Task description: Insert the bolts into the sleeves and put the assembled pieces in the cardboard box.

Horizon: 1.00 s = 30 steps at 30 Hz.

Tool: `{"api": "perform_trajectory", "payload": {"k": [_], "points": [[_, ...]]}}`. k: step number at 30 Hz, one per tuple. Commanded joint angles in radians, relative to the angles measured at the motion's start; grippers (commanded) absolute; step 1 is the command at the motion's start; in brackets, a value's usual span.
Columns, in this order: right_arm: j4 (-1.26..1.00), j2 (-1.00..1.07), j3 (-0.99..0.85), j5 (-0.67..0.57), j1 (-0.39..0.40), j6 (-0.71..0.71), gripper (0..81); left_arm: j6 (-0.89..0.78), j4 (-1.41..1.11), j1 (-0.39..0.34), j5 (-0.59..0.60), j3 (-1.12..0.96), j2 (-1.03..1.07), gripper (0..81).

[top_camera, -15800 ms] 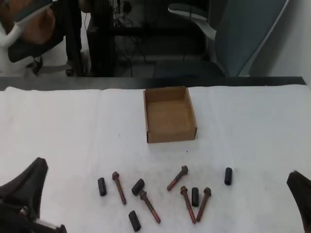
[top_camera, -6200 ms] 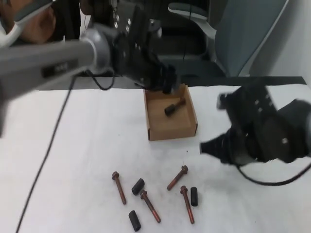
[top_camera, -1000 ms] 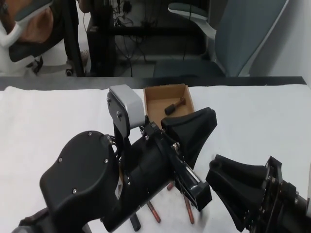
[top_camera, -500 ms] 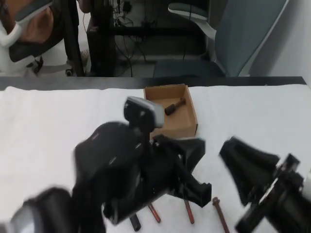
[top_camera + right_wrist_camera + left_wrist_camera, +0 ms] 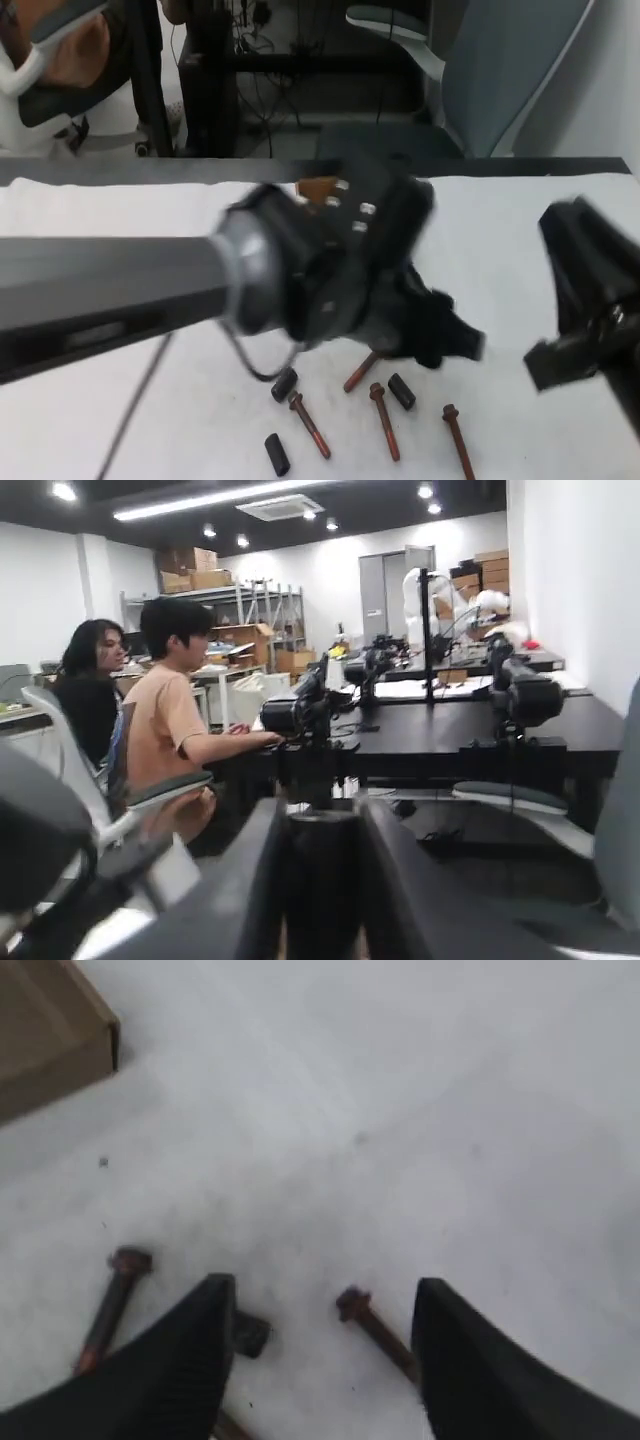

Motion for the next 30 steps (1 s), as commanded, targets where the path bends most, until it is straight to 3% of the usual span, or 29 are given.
{"api": "perform_trajectory", "payload": {"k": [1,4,7,10,15,27,30], "points": [[0.184,-0.057,-0.101,0.064,-0.004,-0.117,0.4,-0.105,0.180,-0.029,-0.051,-0.098,0.085,52.8],[0.469,-0.095,-0.209,0.128,-0.004,-0.154,0.4,-0.141,0.221,-0.044,-0.024,-0.155,0.156,50.1],[0.627,-0.122,-0.278,0.128,-0.004,-0.154,0.4,-0.172,0.236,-0.059,-0.001,-0.211,0.217,41.4],[0.622,-0.141,-0.292,0.093,-0.004,-0.151,0.4,-0.186,0.261,-0.081,0.007,-0.274,0.272,37.0],[0.631,-0.158,-0.292,0.066,-0.004,-0.151,0.4,-0.188,0.296,-0.121,0.001,-0.348,0.324,37.0],[0.630,-0.282,-0.292,0.017,-0.004,-0.151,0.4,-0.257,0.341,-0.127,-0.041,-0.348,0.432,37.0],[0.663,-0.304,-0.292,-0.021,-0.004,-0.151,0.4,-0.301,0.296,-0.127,-0.044,-0.348,0.442,29.7]]}}
